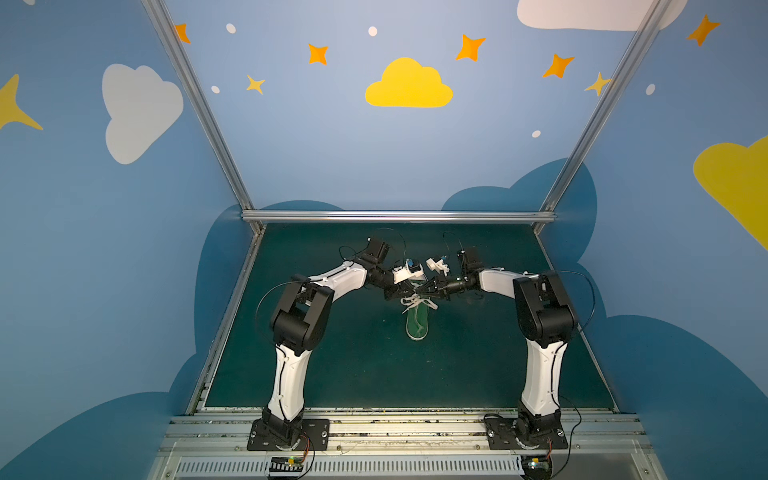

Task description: Tie the shoes

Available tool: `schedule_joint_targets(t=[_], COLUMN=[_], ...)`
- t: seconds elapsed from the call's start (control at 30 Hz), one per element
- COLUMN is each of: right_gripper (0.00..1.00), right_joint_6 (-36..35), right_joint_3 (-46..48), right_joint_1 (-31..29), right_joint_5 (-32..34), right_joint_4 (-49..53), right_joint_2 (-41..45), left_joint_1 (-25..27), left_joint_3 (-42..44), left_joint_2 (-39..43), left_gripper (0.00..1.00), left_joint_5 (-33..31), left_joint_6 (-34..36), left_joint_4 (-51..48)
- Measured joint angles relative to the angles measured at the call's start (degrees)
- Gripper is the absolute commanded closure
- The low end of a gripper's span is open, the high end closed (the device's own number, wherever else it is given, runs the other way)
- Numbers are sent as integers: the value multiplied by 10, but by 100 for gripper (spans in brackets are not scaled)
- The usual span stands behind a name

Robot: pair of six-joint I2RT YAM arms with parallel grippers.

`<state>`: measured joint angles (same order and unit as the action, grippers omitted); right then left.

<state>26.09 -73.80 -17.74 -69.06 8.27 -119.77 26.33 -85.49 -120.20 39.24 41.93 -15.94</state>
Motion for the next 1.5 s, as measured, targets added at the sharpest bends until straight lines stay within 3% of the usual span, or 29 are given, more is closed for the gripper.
schedule_joint_targets(t=[0.27, 0.47, 0.7, 1.07, 1.3, 1.5], right_gripper=[100, 100, 100, 100, 100, 100], right_joint_6=[1, 1, 7, 7, 9, 54], right_joint_3=[0, 2, 3, 6, 9, 67], right_joint_1=[0, 0, 0, 0, 0, 3], right_joint_5=[0, 7, 10, 11, 15, 53], right_joint_4=[-4, -8, -12, -12, -16, -75], right_joint_2=[0, 0, 0, 1, 5, 44], left_joint_1=[-25, -53, -45, -24, -21, -21], left_joint_3=[43, 77, 110, 101, 99, 97], left_joint_2=[46, 96, 107, 84, 75, 75], left_gripper=[46, 45, 46, 65, 97, 97], left_joint_5=[4, 14, 16, 35, 36, 31], left_joint_6=[-9, -11, -16, -39, -47, -47], left_joint_4=[13, 14, 5, -2, -14, -16])
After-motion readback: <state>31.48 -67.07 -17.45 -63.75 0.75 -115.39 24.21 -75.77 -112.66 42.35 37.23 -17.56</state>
